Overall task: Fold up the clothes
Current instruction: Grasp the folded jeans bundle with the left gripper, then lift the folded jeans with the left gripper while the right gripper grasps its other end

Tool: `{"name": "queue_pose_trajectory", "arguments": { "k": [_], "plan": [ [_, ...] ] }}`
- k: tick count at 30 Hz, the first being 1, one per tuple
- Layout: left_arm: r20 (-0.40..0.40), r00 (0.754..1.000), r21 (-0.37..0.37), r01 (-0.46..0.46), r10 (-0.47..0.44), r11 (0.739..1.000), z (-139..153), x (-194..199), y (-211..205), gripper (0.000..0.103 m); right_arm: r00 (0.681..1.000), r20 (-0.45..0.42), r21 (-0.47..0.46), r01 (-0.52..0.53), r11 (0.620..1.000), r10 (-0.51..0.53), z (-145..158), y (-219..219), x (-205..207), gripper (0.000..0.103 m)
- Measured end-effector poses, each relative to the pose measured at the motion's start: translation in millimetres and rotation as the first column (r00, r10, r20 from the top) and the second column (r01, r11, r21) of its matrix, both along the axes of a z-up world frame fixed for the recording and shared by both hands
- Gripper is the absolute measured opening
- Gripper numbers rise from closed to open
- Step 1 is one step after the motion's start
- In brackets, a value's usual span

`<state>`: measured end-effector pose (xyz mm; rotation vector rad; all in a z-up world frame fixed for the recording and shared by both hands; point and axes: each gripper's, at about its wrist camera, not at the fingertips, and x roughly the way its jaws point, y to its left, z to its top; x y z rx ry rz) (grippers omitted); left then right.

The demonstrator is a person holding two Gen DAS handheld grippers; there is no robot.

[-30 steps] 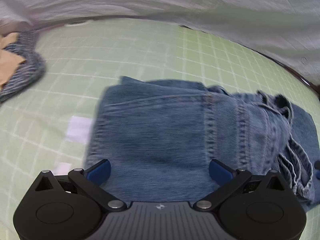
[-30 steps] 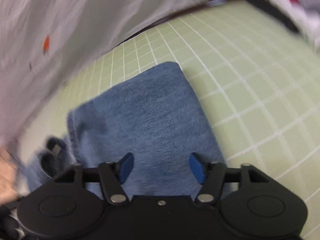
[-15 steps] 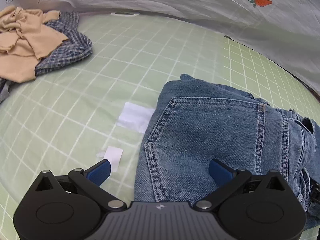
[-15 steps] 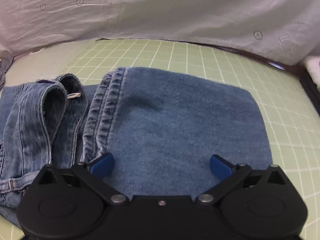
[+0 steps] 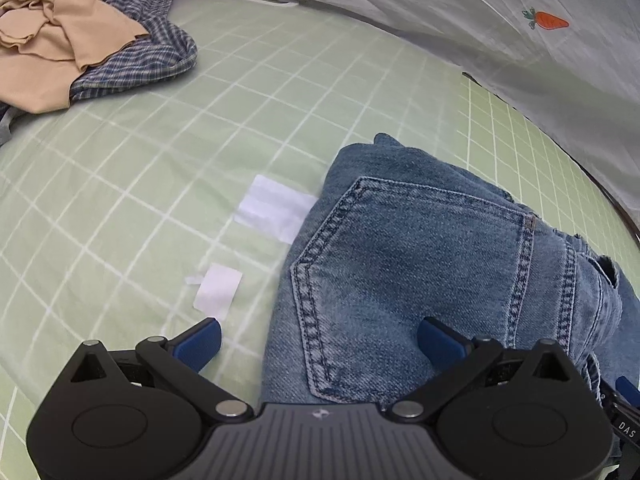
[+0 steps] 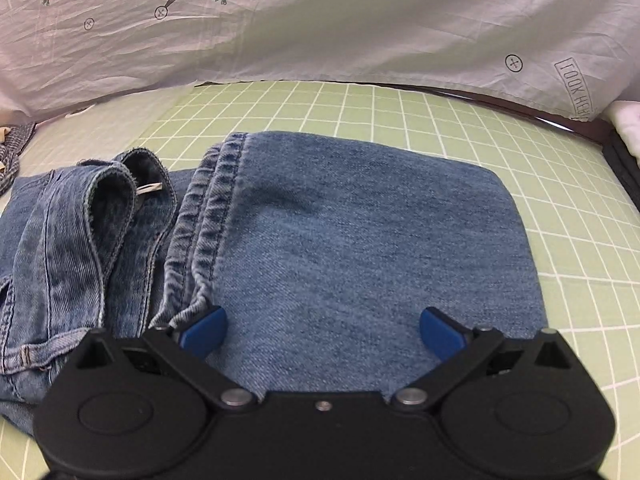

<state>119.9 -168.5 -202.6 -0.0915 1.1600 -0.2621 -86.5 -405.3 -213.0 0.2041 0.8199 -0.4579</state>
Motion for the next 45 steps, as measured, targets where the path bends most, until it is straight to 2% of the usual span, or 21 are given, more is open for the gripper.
{"name": "queue_pose_trajectory", "arguments": {
  "k": [4,5,6,9,12,15,19,22,24,27,31,32,37,38,40,42,44,45],
  "plan": [
    [0.007,1.000,-0.024,0.013,-0.013,1.000,2,-1,-1,0.100,1.000,0.016,-0.007,0.000,1.000,0.000,-1,3,-2,0.103],
    [0.012,1.000,-0.034,0.020,-0.019,0.999,3,-1,-1,0.093,1.000,0.019,-0.009,0.001,1.000,-0.001,-1,4,-3,0.103],
    [0.016,1.000,-0.044,0.027,-0.026,0.999,4,-1,-1,0.076,1.000,0.022,-0.010,0.001,1.000,-0.001,-1,4,-3,0.103],
    [0.013,0.999,-0.133,0.041,-0.040,0.990,6,-3,-2,0.036,1.000,0.024,-0.008,0.004,1.000,-0.004,-1,4,-2,0.103],
    [0.030,0.998,-0.152,0.059,-0.055,0.987,13,-4,-5,0.026,1.000,0.018,0.001,0.000,1.000,0.000,0,3,-2,0.103],
    [0.049,0.997,-0.192,0.060,-0.052,0.980,27,-7,-6,0.023,1.000,-0.015,0.034,-0.004,0.999,0.005,5,-3,-3,0.103],
    [0.098,0.993,-0.262,0.090,-0.066,0.961,58,-14,-16,0.022,0.996,0.008,0.106,0.092,0.990,-0.094,15,-20,-24,0.103],
    [0.152,0.981,-0.301,0.161,-0.119,0.940,83,-21,-42,0.022,0.983,0.040,0.144,0.170,0.975,-0.177,23,-36,-46,0.103],
    [0.178,0.971,-0.339,0.214,-0.161,0.916,96,-25,-64,0.022,0.970,0.036,0.128,0.232,0.964,-0.239,27,-43,-61,0.103],
    [0.169,0.960,-0.437,0.277,-0.225,0.856,101,-31,-100,0.022,0.948,0.044,0.144,0.306,0.941,-0.315,27,-63,-83,0.103],
    [0.023,0.958,-0.625,0.236,-0.284,0.744,68,-27,-149,0.022,0.922,0.048,0.198,0.369,0.908,-0.385,22,-88,-107,0.103],
    [-0.014,0.955,-0.643,0.218,-0.296,0.734,53,-26,-163,0.025,0.918,0.047,0.206,0.378,0.903,-0.394,21,-93,-112,0.103],
    [-0.195,0.936,-0.649,0.100,-0.292,0.754,-12,-25,-209,0.022,0.899,0.043,0.243,0.414,0.877,-0.436,16,-116,-133,0.103],
    [-0.192,0.933,-0.657,0.107,-0.303,0.746,-12,-26,-212,0.025,0.898,0.044,0.248,0.415,0.875,-0.438,16,-119,-135,0.103],
    [-0.181,0.933,-0.677,0.110,-0.310,0.728,-7,-30,-214,0.038,0.897,0.052,0.266,0.411,0.872,-0.439,16,-124,-137,0.103],
    [-0.172,0.936,-0.697,0.104,-0.307,0.709,0,-34,-212,0.065,0.897,0.060,0.290,0.404,0.868,-0.438,15,-127,-139,0.103],
    [-0.175,0.940,-0.715,0.083,-0.293,0.694,12,-37,-206,0.077,0.905,0.077,0.316,0.376,0.871,-0.419,18,-128,-135,0.103],
    [-0.160,0.946,-0.719,0.084,-0.282,0.690,20,-40,-201,0.077,0.908,0.085,0.329,0.362,0.872,-0.409,19,-128,-133,0.103]
  ]
}}
